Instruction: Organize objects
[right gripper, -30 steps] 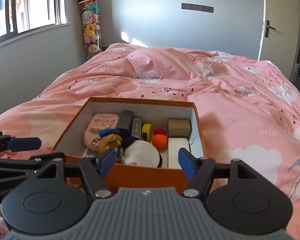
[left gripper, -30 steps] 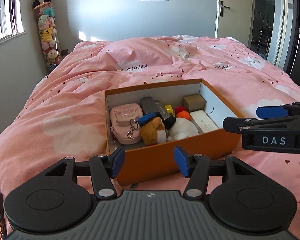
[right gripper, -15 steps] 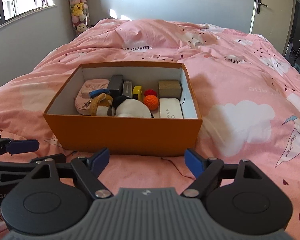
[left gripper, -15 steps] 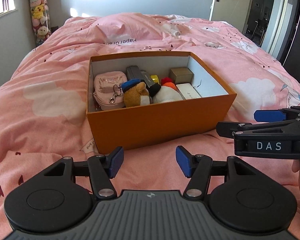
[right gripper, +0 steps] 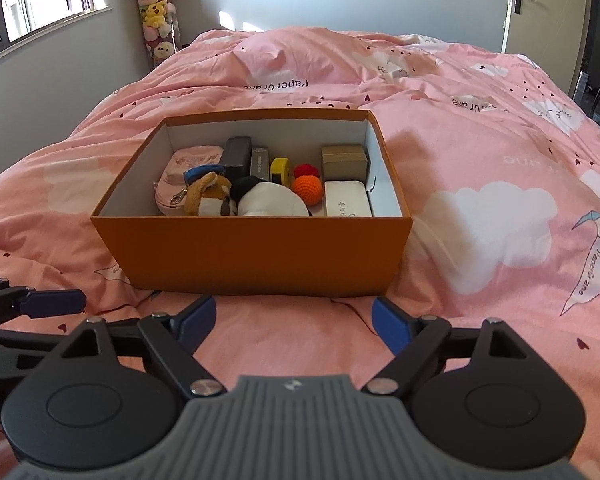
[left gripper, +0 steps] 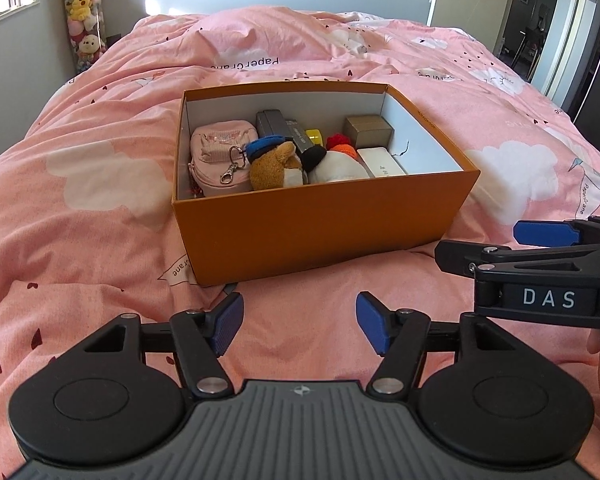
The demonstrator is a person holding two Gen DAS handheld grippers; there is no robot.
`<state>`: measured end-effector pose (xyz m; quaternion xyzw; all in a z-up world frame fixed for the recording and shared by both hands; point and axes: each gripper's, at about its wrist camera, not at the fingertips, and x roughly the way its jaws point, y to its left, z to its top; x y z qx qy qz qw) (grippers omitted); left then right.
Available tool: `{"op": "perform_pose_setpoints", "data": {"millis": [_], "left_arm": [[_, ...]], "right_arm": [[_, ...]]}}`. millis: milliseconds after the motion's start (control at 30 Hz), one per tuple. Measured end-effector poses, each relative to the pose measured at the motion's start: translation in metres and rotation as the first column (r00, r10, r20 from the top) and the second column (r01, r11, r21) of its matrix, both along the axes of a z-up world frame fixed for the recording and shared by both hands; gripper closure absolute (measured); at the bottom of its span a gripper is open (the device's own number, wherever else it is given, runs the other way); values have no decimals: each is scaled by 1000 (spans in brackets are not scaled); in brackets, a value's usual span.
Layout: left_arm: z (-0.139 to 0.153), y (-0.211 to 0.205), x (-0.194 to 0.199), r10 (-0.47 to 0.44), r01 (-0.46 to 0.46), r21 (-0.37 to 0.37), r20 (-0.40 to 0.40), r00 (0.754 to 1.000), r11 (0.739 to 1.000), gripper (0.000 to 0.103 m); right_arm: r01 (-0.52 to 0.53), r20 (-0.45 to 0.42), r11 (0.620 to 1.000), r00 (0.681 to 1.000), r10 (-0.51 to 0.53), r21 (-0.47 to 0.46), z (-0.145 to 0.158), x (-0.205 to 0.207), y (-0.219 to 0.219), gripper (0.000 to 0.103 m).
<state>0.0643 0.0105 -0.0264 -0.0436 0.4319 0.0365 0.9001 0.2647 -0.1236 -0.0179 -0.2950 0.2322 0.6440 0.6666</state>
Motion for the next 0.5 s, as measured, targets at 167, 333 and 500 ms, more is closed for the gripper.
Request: {"op": "perform_pose_setpoints", "data": {"millis": [167,333,500], "left_arm": [[2,-1,0,2,-2,12,2,1000,1000,29],[4,1,0,13,-13,15,9,1000,1000,30],[6,2,-1,21,-21,14,18,1000,1000,30]], "right_arm": [[2,-8,1000,1000,-2,3,0,2,-1,17],[5,-14,1000,1000,-5,11,1,3,-3,17],[0,-14,1000,1000,0,11,1,2,-3,17]]}}
